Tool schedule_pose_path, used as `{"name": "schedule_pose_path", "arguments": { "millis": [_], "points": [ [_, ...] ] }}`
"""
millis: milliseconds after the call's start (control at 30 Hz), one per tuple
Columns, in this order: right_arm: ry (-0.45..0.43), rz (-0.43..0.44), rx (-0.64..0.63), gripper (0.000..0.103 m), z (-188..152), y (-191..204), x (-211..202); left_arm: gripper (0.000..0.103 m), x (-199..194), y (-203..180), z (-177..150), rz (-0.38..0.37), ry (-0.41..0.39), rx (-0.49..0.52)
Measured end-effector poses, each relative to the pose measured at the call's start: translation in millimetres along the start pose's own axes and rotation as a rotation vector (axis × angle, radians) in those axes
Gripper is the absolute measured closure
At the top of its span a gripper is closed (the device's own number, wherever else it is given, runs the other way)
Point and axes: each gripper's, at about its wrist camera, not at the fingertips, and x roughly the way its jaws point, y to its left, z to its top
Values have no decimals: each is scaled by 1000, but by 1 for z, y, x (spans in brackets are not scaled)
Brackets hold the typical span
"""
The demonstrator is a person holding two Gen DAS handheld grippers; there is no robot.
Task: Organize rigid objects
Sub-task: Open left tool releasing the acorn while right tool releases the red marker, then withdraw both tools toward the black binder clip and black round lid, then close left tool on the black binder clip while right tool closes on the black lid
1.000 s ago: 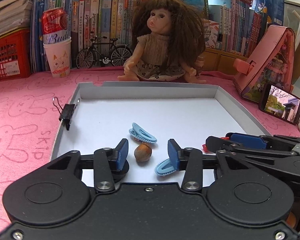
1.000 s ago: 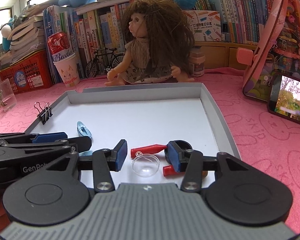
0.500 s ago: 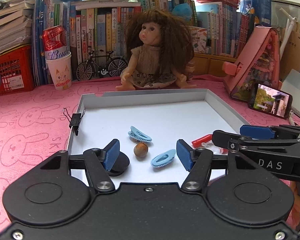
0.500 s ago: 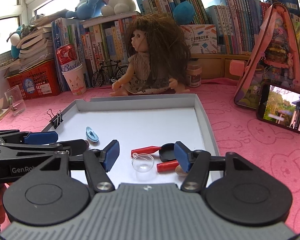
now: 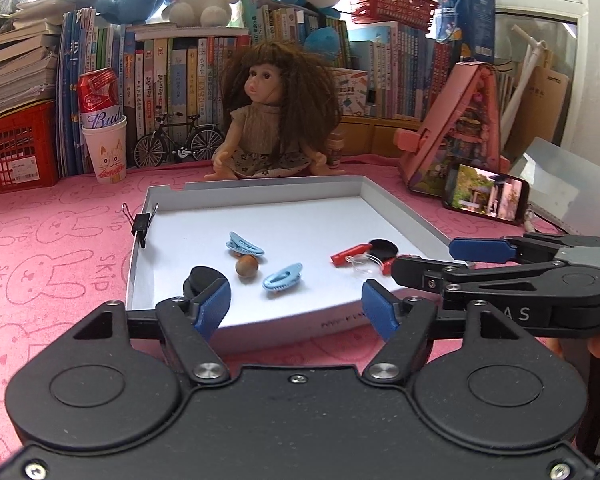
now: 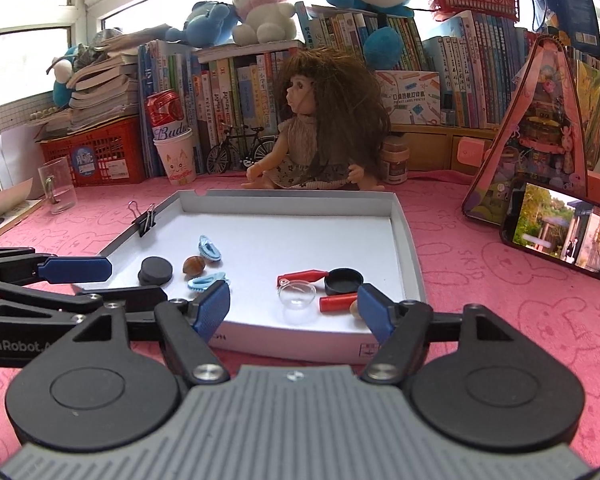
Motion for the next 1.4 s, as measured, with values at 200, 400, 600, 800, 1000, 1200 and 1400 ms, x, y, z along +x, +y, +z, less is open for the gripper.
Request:
{"name": "schedule_pose_path", "arguments": {
  "millis": [200,400,600,800,1000,1200,1400],
  "points": [
    [-1,30,-32,21,-10,6,-13,28,-19,-8,-20,-29,8,30],
    [-3,64,-63,19,-22,11,-23,28,-35,-10,-34,-57,19,24],
    [-7,87,-97,18,-33,14,-31,28,-46,-8,-48,-85,35,32],
    [5,101,-97,17,-43,15,-32,29,-54,-7,-66,-134,49,49],
    [14,103,-81,17,-49,14,-32,38,-55,-15,-73,-148,68,90],
    [28,103,-73,17,-54,13,-31,61,-51,-20,-79,-158,95,98],
    [34,117,-79,17,-58,14,-33,71,-49,-14,-77,-111,83,47]
  ]
}}
